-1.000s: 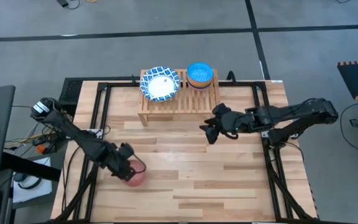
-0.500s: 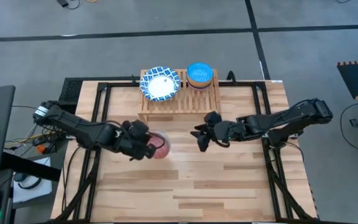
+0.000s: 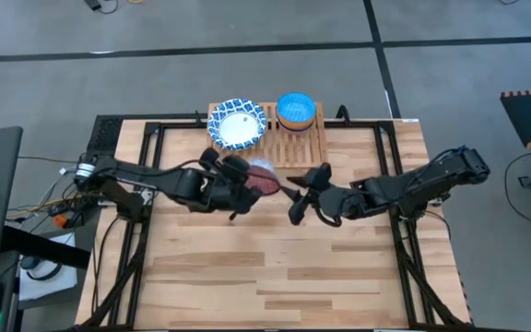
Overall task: Place and stack bowls onto a shelf
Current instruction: Stack the gray red patterned bowl on top of the orange blue patterned bowl on the shelf
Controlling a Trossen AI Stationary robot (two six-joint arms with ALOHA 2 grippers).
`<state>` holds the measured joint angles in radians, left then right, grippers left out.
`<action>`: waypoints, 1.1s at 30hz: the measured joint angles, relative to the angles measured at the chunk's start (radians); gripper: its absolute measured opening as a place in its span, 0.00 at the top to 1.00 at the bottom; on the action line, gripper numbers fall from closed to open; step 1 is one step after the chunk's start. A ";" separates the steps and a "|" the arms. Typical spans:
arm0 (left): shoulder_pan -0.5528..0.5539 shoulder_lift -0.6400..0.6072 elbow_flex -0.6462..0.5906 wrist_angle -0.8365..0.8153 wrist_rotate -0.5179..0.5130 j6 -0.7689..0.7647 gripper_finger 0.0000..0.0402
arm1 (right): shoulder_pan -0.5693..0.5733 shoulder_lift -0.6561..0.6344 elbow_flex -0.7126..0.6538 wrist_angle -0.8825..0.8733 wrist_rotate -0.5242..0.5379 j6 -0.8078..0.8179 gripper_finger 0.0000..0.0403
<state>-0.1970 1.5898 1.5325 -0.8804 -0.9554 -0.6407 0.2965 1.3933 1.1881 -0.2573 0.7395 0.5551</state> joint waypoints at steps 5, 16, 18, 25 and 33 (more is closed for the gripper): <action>0.045 0.039 0.080 0.021 -0.013 0.092 1.00 | -0.002 0.000 0.012 0.005 0.084 -0.160 0.56; 0.237 0.040 0.103 0.009 0.474 0.285 1.00 | 0.025 -0.009 0.076 -0.104 -0.199 -1.118 0.56; 0.268 0.043 0.118 0.008 0.543 0.294 1.00 | -0.002 0.011 0.110 -0.171 -0.263 -1.179 0.56; 0.326 0.048 0.174 -0.036 0.616 0.309 1.00 | -0.086 0.110 0.209 -0.391 -0.316 -1.334 0.56; 0.339 0.048 0.178 -0.137 0.636 0.315 1.00 | -0.082 0.184 0.367 -0.430 -0.320 -1.443 0.56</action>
<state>0.1417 1.6382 1.7103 -1.0179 -0.3198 -0.3252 0.2142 1.5778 1.5555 -0.6871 0.4196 -0.8876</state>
